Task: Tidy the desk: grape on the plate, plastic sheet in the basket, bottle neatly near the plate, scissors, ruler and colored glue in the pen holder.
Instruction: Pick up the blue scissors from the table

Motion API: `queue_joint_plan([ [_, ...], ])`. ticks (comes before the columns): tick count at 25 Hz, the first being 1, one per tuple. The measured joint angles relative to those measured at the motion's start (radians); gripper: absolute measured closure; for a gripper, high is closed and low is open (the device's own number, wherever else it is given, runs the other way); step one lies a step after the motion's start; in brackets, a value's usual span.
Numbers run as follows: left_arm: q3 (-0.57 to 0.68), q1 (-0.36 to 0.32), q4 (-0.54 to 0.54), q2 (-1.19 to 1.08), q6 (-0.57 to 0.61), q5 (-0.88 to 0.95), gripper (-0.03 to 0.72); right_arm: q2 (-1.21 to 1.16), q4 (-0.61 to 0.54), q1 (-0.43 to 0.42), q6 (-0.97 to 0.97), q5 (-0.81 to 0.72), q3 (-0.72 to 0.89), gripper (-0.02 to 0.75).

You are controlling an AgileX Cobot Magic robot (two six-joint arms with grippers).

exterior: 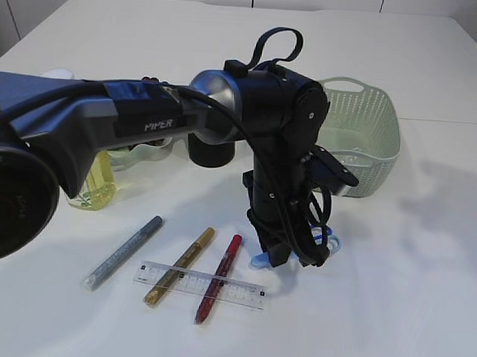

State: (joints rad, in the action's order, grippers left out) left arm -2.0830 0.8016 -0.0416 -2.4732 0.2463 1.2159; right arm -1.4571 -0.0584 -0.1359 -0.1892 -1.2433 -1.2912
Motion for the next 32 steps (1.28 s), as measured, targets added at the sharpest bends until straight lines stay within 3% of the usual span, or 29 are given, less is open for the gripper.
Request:
queue_joint_plan([
  [19,0.000,-0.009,0.002,0.037,-0.031,0.000,0.565,0.000,-0.012,0.000,0.000,0.000,0.000,0.263],
  [32,0.000,-0.009,0.002,0.087,-0.036,0.002,0.564,0.000,-0.134,0.000,0.044,0.018,0.000,0.263],
])
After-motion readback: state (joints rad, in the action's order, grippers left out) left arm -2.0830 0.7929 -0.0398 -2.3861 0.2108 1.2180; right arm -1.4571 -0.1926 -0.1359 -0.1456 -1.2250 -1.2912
